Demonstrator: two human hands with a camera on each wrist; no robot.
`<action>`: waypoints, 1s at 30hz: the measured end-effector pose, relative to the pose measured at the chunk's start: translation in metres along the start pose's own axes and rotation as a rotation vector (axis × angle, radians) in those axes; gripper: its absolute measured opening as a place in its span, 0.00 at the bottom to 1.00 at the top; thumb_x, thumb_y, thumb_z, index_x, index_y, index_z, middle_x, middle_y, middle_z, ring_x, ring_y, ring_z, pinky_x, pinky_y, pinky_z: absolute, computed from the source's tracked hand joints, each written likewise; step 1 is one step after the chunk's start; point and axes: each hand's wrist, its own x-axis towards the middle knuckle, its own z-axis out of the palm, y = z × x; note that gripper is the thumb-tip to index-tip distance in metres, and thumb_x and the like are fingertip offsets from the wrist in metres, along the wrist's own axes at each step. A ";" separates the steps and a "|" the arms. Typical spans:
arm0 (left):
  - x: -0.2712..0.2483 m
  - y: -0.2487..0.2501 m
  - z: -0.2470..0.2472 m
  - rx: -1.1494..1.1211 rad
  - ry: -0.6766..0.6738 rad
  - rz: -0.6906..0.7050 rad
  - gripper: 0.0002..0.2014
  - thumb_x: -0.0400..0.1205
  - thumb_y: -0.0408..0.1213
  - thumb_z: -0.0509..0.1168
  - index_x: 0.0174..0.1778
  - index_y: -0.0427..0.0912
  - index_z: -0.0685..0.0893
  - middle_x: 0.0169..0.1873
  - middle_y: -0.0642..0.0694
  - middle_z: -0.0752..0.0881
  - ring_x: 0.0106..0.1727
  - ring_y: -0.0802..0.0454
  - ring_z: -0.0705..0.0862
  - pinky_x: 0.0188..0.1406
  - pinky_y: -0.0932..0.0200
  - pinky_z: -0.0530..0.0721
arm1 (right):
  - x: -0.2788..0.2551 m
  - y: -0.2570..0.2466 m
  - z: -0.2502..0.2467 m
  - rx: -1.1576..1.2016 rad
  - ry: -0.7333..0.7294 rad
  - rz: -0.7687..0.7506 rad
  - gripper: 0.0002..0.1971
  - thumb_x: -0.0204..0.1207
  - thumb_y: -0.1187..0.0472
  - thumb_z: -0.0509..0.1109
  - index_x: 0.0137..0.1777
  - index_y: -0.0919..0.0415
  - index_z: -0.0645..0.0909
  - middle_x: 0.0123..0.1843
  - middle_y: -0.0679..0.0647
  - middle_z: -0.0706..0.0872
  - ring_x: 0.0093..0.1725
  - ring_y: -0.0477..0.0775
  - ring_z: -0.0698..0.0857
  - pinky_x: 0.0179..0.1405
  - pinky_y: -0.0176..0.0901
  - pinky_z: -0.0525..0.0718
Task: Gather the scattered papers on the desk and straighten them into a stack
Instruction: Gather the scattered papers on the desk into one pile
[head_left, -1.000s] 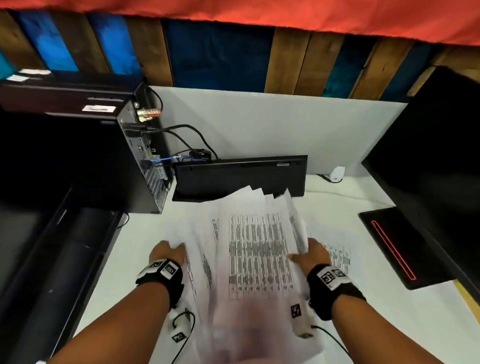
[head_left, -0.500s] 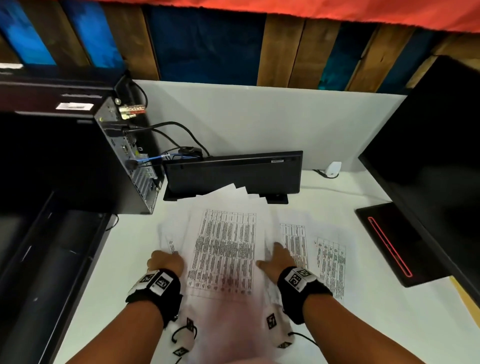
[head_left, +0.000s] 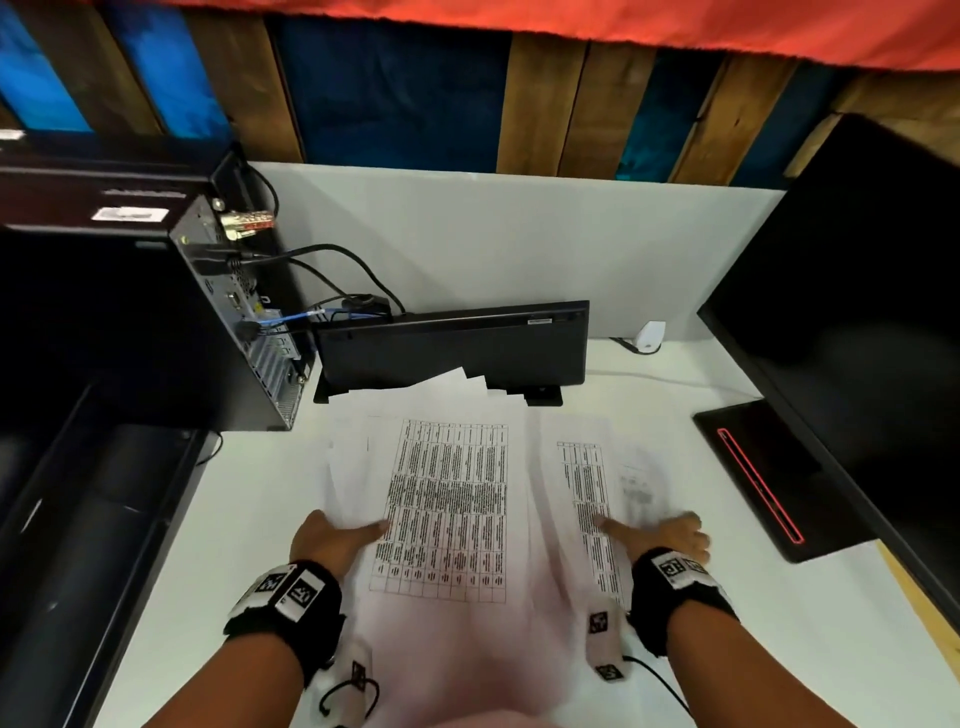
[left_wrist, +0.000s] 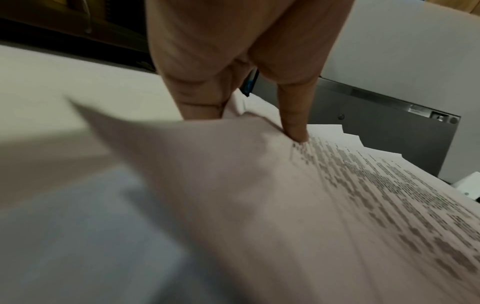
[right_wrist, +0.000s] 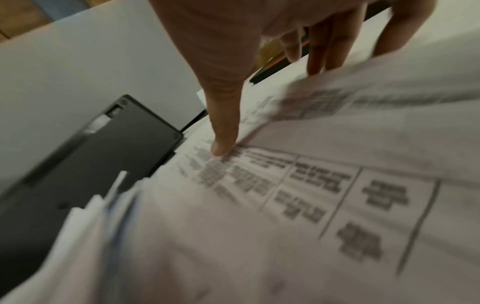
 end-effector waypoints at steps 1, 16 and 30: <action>-0.001 -0.001 0.002 -0.038 -0.004 0.012 0.34 0.61 0.45 0.84 0.54 0.27 0.80 0.49 0.35 0.86 0.56 0.35 0.85 0.44 0.53 0.79 | 0.006 -0.001 0.005 0.061 -0.072 -0.029 0.65 0.41 0.39 0.87 0.74 0.68 0.59 0.71 0.68 0.72 0.70 0.69 0.74 0.68 0.61 0.76; -0.006 -0.013 0.002 -0.041 -0.087 0.052 0.50 0.68 0.28 0.80 0.81 0.32 0.56 0.80 0.34 0.64 0.81 0.39 0.64 0.79 0.49 0.64 | -0.054 -0.036 -0.108 0.445 0.363 -0.631 0.08 0.75 0.63 0.70 0.52 0.62 0.84 0.35 0.61 0.81 0.38 0.62 0.82 0.40 0.42 0.75; -0.016 -0.003 0.014 0.140 -0.013 0.108 0.17 0.79 0.34 0.66 0.60 0.31 0.73 0.63 0.31 0.81 0.57 0.39 0.81 0.57 0.55 0.77 | -0.067 -0.042 0.008 0.190 -0.203 -0.526 0.31 0.64 0.51 0.81 0.63 0.63 0.76 0.60 0.61 0.85 0.55 0.58 0.84 0.50 0.44 0.81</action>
